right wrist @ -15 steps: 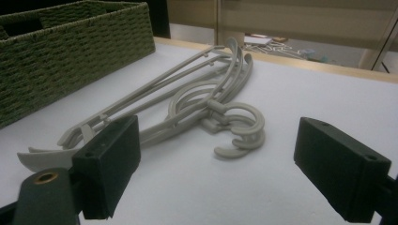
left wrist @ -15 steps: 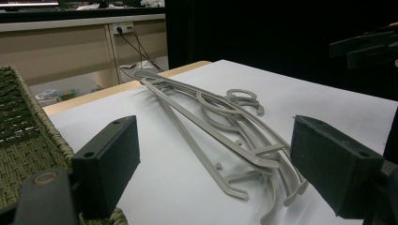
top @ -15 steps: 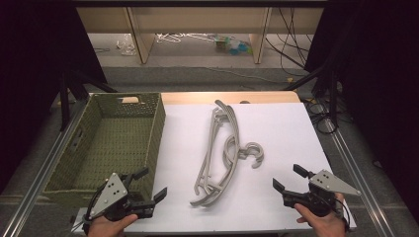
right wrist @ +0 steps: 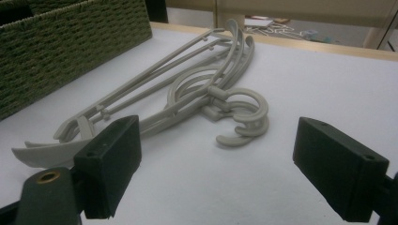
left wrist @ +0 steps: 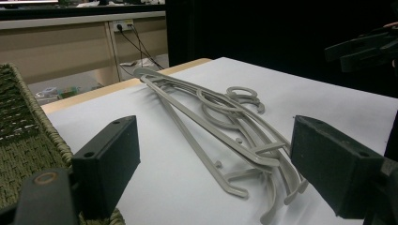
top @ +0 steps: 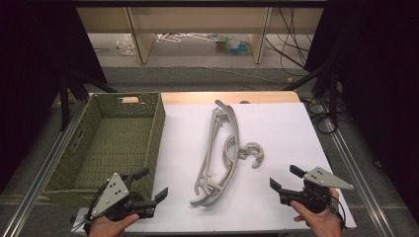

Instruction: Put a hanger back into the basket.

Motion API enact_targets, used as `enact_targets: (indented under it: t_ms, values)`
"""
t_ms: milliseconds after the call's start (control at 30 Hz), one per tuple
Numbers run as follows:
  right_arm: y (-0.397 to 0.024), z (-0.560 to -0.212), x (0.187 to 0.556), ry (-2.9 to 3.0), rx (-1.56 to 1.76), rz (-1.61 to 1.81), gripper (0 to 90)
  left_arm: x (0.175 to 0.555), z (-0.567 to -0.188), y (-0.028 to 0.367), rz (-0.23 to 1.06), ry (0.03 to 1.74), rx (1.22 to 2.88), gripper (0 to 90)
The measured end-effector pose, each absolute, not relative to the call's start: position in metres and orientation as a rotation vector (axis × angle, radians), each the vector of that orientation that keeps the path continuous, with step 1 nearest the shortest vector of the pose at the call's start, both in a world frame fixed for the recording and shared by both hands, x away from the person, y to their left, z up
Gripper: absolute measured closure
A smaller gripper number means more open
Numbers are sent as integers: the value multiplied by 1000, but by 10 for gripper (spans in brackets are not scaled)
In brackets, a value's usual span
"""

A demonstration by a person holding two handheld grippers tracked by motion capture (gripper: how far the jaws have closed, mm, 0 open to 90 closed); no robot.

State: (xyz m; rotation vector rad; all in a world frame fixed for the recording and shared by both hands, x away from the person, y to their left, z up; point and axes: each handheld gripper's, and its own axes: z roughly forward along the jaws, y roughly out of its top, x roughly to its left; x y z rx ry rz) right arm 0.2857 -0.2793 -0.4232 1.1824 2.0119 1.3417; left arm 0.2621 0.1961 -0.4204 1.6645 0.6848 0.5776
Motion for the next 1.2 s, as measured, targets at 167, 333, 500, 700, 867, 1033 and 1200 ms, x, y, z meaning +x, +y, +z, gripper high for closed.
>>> enact_targets:
  t_ms: [167, 333, 500, 700, 867, 1033, 1200]
  values:
    - [-266, -424, 295, 2044, 1219, 1325, 166, 263, -421, 195, 576, 681, 1669, 160]
    - [-241, -430, 309, 2131, 1229, 1288, 163, 261, -421, 193, 564, 686, 1667, 160]
    - [-217, -433, 326, 2198, 1248, 1221, 162, 261, -421, 192, 562, 680, 1676, 160]
    - [-192, -442, 351, 2271, 1300, 1173, 163, 261, -421, 191, 556, 682, 1671, 161]
    - [-172, -450, 365, 2333, 1343, 1091, 170, 261, -421, 191, 559, 672, 1674, 161]
    - [-161, -461, 378, 2353, 1345, 1063, 169, 261, -420, 191, 557, 670, 1670, 161]
    - [-155, -468, 386, 2396, 1370, 981, 225, 260, -420, 190, 556, 674, 1664, 161]
